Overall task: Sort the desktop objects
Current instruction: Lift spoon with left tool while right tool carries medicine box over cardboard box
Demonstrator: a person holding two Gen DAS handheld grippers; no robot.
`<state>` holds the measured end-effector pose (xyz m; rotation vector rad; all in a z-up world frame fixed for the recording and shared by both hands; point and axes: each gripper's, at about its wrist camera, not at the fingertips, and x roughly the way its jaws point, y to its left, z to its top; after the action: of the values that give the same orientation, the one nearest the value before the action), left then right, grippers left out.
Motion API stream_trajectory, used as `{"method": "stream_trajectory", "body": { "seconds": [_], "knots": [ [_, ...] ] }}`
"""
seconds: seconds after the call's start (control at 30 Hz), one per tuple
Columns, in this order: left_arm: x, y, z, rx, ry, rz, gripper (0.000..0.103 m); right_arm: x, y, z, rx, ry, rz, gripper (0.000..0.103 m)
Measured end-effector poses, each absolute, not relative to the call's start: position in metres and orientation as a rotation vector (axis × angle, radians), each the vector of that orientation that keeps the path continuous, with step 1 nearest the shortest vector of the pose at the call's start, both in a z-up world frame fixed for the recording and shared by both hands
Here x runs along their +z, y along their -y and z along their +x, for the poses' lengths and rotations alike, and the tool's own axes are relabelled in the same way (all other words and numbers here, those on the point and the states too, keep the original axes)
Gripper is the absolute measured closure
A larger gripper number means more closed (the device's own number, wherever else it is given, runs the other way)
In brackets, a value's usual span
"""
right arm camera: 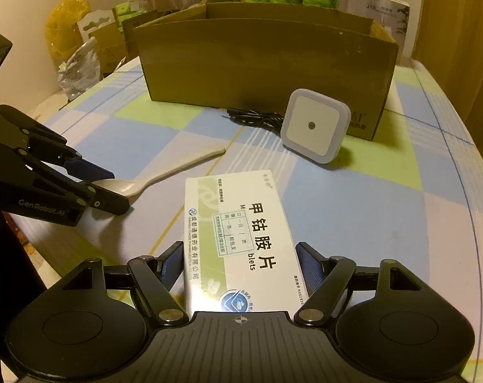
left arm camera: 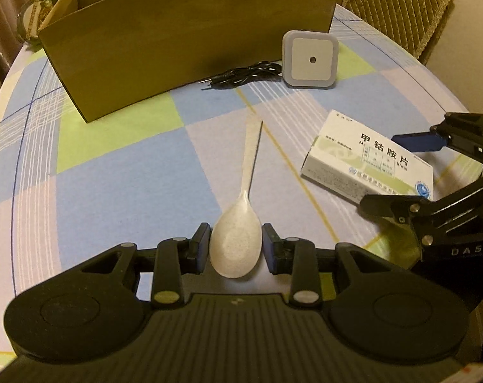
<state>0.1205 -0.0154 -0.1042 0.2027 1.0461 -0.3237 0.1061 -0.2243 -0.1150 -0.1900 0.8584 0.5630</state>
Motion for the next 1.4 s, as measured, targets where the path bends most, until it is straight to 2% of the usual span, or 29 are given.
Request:
{"method": "stream_trajectory", "body": {
  "seconds": [0.57, 1.4],
  "knots": [
    [-0.093, 0.009, 0.116, -0.33, -1.007, 0.106, 0.075, -0.119, 0.222, 0.107, 0.524, -0.859, -0.194, 0.034],
    [-0.062, 0.014, 0.092, -0.3, -0.92, 0.039, 0.075, -0.075, 0.232, 0.093, 0.451, -0.786, -0.159, 0.034]
  ]
}}
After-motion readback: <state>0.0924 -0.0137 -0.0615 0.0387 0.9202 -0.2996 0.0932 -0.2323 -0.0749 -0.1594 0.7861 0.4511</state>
